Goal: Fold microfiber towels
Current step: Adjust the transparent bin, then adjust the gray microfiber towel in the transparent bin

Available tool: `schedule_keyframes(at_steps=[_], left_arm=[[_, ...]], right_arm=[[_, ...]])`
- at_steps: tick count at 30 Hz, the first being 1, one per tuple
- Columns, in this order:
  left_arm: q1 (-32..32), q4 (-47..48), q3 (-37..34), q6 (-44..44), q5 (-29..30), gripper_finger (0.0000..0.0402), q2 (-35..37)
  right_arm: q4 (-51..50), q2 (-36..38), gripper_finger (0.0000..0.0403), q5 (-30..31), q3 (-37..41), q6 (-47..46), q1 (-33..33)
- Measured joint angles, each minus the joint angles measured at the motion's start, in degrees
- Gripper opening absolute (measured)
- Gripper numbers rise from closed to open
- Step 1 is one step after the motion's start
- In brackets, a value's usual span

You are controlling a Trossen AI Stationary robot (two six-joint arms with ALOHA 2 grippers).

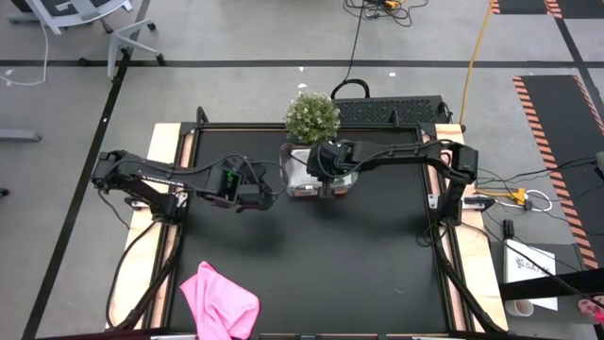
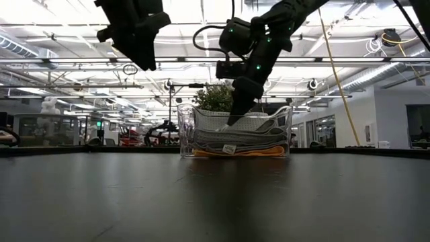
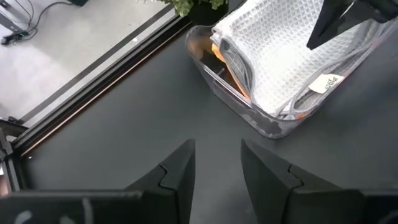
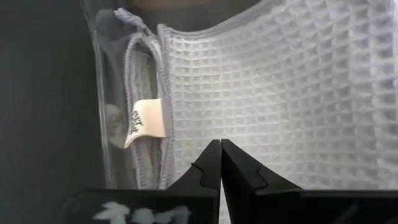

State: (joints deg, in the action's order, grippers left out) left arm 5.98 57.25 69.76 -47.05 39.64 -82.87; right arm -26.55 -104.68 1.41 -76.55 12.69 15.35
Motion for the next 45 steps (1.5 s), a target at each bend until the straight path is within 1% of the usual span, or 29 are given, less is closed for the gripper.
schedule_keyframes(at_steps=[2,6,18,20,21,24,30,33,40,45], left_arm=[[-0.02,0.01,0.00,0.03,0.06,0.0131,-0.02],[-0.07,0.00,0.00,0.24,0.42,0.0131,-0.02],[-0.07,-0.06,0.00,0.13,0.46,0.0131,-0.02],[-0.07,-0.06,0.00,0.03,0.44,0.0131,-0.02],[-0.07,-0.06,0.00,0.02,0.44,0.0131,-0.02],[-0.07,-0.08,0.00,0.02,0.44,0.0131,-0.02],[-0.07,-0.35,0.00,-0.04,-0.15,0.0131,-0.02],[-0.07,-0.41,0.00,-0.07,-0.17,0.0131,-0.02],[-0.07,-0.49,0.00,-0.26,-0.23,0.0131,-0.02],[-0.07,-0.45,0.00,-0.28,-0.57,0.0131,-0.02]], right_arm=[[-0.39,-0.01,0.0000,-0.40,0.00,-1.33,-0.31],[-0.33,-0.02,0.0000,-3.07,0.00,-3.02,-1.80],[-1.15,-0.02,0.0000,-3.00,0.00,-6.95,-8.40],[-1.15,-0.02,0.0000,-2.20,0.02,-5.35,-8.99],[-1.08,-0.02,0.0000,-0.57,0.02,-3.90,-9.21],[-0.26,0.04,0.0000,4.59,0.04,-0.97,-8.51],[-0.57,1.04,0.0000,6.11,0.04,0.67,-6.12],[-0.72,0.98,0.0000,6.16,0.04,1.79,-4.60],[0.15,-2.40,0.0000,6.01,0.87,1.88,-1.52],[0.50,-4.37,0.0000,3.63,0.85,1.59,-0.05]])
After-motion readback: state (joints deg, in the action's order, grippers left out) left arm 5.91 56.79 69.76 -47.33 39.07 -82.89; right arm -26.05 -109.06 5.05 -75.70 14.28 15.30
